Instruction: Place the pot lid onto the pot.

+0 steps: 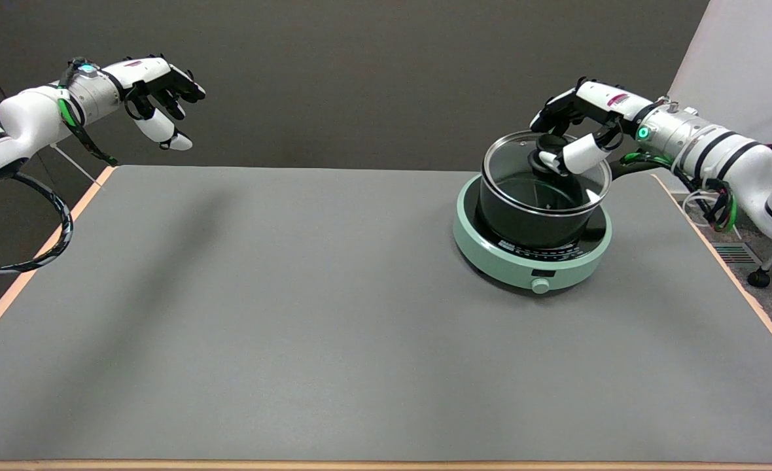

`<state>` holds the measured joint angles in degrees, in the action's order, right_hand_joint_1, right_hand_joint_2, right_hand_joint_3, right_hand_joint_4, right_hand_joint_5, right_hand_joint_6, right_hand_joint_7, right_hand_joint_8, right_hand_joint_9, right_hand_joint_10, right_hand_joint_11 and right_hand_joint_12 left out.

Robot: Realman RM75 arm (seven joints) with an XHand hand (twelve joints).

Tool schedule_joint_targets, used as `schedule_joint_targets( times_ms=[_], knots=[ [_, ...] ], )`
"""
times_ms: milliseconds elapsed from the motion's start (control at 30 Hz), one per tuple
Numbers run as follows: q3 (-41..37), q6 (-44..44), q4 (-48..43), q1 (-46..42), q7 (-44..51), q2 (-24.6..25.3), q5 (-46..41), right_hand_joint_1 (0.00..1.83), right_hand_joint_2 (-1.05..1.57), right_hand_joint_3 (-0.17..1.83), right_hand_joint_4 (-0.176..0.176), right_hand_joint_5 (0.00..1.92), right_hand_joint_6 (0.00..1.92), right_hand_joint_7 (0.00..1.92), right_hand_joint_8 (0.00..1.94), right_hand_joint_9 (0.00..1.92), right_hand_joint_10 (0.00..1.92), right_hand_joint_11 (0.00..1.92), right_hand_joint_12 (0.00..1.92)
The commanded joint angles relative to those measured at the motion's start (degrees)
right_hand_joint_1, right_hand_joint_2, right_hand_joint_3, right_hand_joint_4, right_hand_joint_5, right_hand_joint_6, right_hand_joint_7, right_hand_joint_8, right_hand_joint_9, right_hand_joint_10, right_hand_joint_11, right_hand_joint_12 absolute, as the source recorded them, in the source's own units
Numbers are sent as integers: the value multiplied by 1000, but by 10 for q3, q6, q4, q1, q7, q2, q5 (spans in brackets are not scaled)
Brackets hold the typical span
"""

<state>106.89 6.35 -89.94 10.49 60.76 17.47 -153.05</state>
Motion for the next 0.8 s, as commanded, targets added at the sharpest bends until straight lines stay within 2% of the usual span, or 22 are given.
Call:
schedule_joint_targets(
  times_ms=[33, 467, 633, 733, 800],
  knots=[
    [-2, 11, -21, -17, -1, 1, -4, 1049, 565, 963, -145, 640, 459, 680, 432, 649, 781, 102, 1848],
    [-21, 13, -21, -27, -1, 1, 0, 1027, 562, 972, -146, 629, 437, 649, 428, 623, 751, 86, 1851],
    [-22, 13, -21, -27, -1, 1, 1, 1023, 518, 991, -147, 593, 302, 601, 342, 565, 644, 107, 1834],
    [-27, 13, -21, -27, -1, 1, 1, 962, 481, 982, -144, 552, 267, 505, 314, 433, 489, 265, 1794],
    [-30, 13, -21, -27, -1, 1, 1, 858, 463, 937, -137, 522, 246, 442, 287, 364, 420, 552, 1635]
  ],
)
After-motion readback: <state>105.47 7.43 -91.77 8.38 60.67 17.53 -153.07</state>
